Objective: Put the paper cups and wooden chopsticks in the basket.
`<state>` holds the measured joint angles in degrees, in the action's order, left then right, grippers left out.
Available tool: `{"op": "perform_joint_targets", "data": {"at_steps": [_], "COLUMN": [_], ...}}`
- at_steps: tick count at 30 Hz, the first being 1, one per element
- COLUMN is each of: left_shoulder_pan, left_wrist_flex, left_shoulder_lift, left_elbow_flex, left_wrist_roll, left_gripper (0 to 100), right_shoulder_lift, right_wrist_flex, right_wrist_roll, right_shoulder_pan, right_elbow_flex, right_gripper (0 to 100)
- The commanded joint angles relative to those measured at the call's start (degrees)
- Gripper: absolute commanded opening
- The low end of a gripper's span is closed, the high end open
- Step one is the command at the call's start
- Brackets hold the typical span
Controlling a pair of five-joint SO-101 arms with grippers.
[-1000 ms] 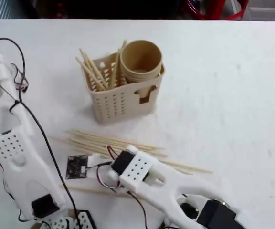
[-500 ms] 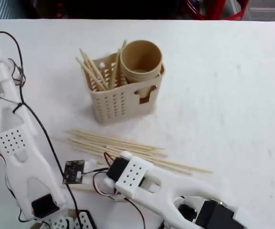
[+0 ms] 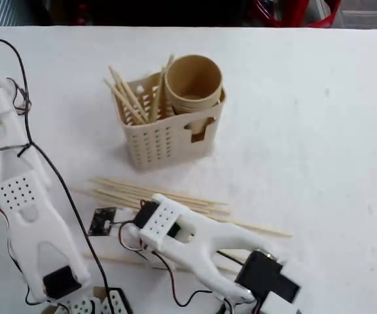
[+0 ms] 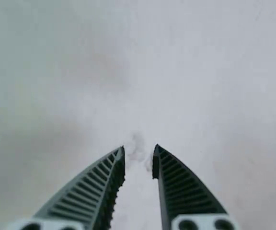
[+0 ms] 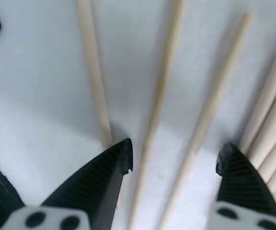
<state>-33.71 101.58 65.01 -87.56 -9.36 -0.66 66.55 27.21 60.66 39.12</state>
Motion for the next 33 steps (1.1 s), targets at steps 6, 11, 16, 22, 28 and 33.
{"op": "perform_joint_targets", "data": {"at_steps": [6, 11, 16, 22, 28, 33], "left_shoulder_pan": [-0.31, -0.40, -0.66, -0.84, -0.84, -0.84], "left_wrist_flex": [0.35, 0.44, 0.44, 0.44, 0.44, 0.44], "left_shoulder_lift": [-1.10, -1.10, -1.19, -1.19, -1.19, -1.36], "left_elbow_flex": [-2.46, -2.46, -2.46, -2.46, -2.46, -2.46], "left_wrist_roll": [-0.35, -0.35, -0.35, -0.35, -0.35, -0.35], "left_gripper": [12, 12, 12, 12, 12, 12], "right_shoulder_lift": [-2.24, -2.15, -2.59, -2.51, -2.42, -1.10], "right_wrist_flex": [1.54, 3.91, 3.65, 1.71, 0.92, 1.01], "right_wrist_roll": [-0.44, 0.26, 2.81, 4.22, 4.48, 4.48], "right_shoulder_pan": [-1.10, -4.62, -10.51, -11.74, -13.49, -13.76], "right_elbow_flex": [-2.81, -4.40, -5.63, -5.63, -5.71, -5.63], "right_gripper": [15.4, 9.8, 4.7, 4.4, 9.2, 2.3]}}
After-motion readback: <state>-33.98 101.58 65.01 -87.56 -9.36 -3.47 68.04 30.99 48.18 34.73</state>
